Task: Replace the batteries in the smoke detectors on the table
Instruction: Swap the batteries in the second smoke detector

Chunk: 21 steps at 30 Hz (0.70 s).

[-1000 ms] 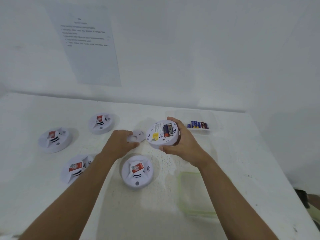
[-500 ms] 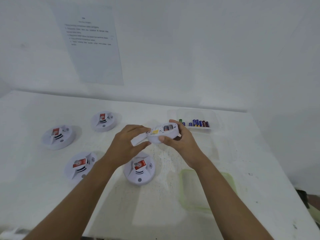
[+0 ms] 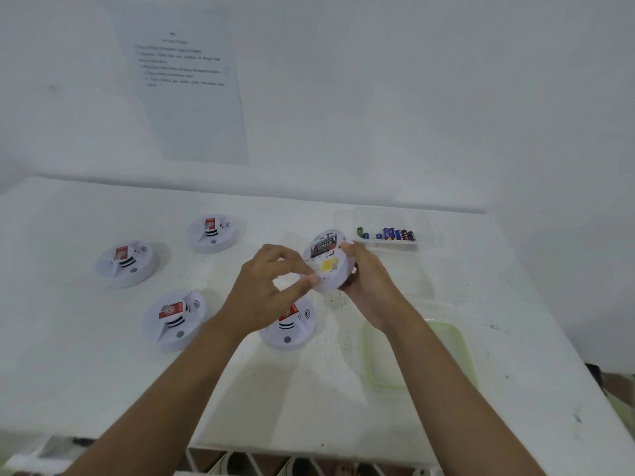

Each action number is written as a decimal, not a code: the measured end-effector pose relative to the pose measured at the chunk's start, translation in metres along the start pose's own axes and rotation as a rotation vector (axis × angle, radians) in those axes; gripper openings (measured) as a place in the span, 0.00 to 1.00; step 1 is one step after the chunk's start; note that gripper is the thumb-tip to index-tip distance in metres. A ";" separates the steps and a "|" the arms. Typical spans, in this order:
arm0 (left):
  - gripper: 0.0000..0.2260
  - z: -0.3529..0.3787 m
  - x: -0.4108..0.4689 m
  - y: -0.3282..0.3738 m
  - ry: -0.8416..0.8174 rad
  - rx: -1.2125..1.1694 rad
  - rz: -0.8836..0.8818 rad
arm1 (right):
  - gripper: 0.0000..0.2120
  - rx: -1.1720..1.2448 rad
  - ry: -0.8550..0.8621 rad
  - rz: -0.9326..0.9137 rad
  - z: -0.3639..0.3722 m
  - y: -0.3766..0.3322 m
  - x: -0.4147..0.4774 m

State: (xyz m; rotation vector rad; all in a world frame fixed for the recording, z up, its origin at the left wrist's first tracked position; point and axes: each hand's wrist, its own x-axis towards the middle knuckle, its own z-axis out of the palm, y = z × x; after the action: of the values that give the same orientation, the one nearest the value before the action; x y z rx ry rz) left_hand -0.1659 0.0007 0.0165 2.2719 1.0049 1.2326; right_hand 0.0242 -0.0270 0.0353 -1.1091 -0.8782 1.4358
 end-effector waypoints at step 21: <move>0.16 -0.013 -0.013 0.029 0.007 -0.791 -0.904 | 0.18 -0.195 0.163 -0.122 0.013 0.016 -0.032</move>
State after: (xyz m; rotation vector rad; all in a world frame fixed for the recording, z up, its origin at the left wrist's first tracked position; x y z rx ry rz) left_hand -0.1695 -0.0283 0.0340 1.0131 1.0841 0.9545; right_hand 0.0067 -0.0604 0.0295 -1.2761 -0.9663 1.1604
